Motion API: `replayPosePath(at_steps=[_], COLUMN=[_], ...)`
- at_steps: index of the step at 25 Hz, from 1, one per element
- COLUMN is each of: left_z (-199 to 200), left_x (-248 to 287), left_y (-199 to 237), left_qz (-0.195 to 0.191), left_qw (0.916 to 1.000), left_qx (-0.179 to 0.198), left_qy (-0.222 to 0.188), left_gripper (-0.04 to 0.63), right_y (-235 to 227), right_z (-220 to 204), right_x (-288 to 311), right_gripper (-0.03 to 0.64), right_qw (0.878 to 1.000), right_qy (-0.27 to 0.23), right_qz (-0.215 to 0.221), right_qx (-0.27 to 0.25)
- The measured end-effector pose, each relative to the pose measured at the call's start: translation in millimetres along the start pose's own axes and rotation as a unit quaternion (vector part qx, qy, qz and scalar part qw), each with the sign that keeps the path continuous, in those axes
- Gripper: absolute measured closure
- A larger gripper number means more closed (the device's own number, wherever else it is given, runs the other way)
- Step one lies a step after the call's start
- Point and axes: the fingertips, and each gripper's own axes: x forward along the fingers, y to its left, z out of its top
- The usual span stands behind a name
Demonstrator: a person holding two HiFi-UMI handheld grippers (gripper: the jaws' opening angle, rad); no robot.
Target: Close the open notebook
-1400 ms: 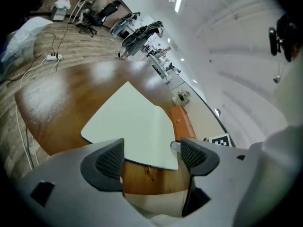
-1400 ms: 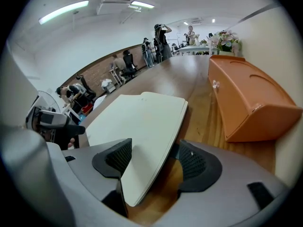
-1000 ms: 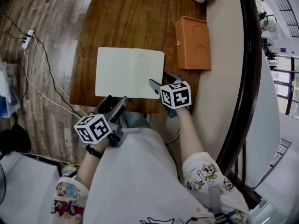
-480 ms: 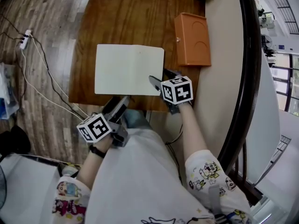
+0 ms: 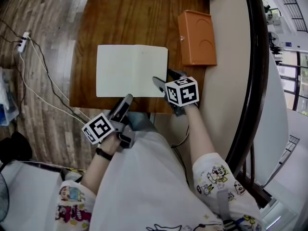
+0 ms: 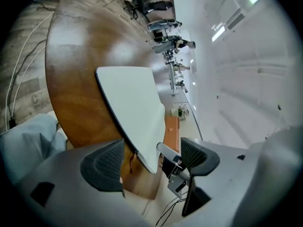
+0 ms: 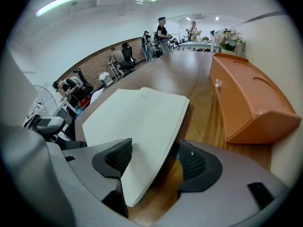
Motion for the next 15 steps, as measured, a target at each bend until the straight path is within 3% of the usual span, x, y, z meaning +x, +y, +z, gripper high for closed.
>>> replayPosePath(at_steps=[7,15], left_z=[9.3,11.4], left_x=[3.5,-2.6], left_y=[-5.3,-8.5], left_qz=[-0.018,-0.018], left_qw=[0.9982,0.9991], left_qx=[-0.049,-0.026], left_qy=[-0.029,-0.027], left_gripper=[0.247,0.247], right_y=[1.3,-2.2], right_z=[-0.4,-2.4], right_x=[-1.4,-5.6], right_gripper=[0.311,0.311], right_qw=[1.000,1.000], right_qy=[0.003,-0.002], right_qz=[0.000,0.002], right_qx=[0.002,0.008])
